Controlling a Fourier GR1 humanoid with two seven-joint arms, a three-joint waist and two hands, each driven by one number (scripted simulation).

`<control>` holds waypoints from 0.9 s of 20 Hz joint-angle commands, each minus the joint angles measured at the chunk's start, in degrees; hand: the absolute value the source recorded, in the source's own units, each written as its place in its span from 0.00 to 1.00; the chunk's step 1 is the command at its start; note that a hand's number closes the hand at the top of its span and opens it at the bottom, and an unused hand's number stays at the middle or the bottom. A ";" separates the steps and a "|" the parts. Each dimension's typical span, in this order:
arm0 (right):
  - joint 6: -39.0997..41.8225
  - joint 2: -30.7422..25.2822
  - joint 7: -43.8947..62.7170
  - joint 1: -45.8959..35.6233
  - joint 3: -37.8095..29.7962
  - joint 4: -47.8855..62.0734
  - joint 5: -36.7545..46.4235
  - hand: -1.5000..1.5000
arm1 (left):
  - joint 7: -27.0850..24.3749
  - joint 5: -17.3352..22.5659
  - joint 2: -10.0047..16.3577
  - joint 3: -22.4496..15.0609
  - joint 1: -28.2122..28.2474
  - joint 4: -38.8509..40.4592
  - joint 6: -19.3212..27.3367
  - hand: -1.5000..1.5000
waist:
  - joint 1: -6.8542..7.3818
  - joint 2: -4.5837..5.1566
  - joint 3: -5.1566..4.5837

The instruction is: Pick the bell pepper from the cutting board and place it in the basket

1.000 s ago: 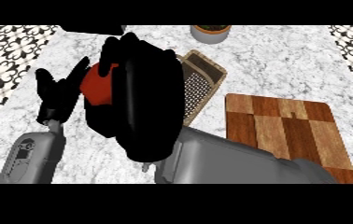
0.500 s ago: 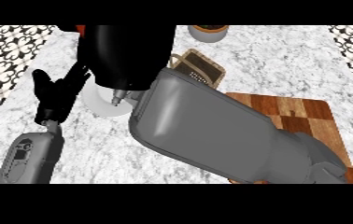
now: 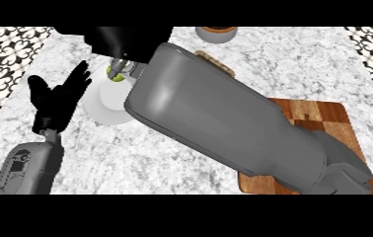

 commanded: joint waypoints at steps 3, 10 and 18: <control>-7.20 0.74 13.73 1.01 0.50 2.07 -0.47 1.00 | -0.68 -0.26 -0.07 0.33 0.66 0.16 0.39 0.50 | -0.84 0.38 0.12; -12.41 0.74 14.18 6.86 -4.19 4.18 7.43 0.00 | -0.61 0.56 1.15 1.97 2.23 -0.76 0.22 0.50 | -2.57 -0.02 0.24; -15.61 0.74 10.93 8.40 -1.68 3.74 4.69 0.00 | 1.26 0.96 1.16 1.97 -0.73 0.04 -0.10 0.50 | -1.77 0.45 0.20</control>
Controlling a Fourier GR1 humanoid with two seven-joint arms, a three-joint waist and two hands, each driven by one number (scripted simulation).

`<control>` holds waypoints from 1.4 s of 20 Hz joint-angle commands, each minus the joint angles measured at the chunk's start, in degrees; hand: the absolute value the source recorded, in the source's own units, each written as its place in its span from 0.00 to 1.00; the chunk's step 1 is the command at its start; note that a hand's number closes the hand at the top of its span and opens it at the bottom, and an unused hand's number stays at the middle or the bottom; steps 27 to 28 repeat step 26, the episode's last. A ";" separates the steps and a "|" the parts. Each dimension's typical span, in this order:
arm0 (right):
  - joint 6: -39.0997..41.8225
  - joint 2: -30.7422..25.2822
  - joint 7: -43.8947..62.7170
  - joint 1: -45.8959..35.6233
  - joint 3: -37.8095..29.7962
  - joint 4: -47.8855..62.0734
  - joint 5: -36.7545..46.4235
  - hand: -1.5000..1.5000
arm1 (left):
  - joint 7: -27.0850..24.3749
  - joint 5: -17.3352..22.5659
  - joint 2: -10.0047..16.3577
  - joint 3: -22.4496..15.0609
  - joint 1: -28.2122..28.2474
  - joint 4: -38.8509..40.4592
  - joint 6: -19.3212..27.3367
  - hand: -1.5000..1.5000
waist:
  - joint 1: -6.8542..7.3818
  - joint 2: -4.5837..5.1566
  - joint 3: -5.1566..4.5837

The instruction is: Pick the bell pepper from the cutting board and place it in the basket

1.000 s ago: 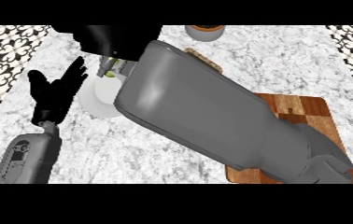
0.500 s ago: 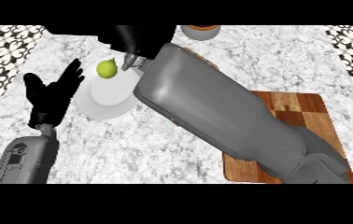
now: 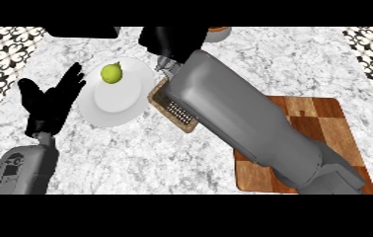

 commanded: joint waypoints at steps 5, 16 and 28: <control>-11.20 0.75 12.41 0.93 -3.50 -2.97 4.02 0.00 | 0.50 -0.42 -0.62 0.20 0.07 -0.06 1.23 0.50 | -1.17 -0.28 0.05; -11.79 0.77 9.09 14.75 -18.63 -26.21 9.67 0.00 | -0.77 -0.16 -0.47 1.29 5.24 -1.98 1.42 0.50 | -5.02 -1.71 0.25; 5.20 0.00 5.41 41.21 -11.86 -61.24 2.07 0.00 | -0.32 0.64 0.76 2.93 5.85 -2.27 1.07 0.50 | -6.17 -1.21 0.13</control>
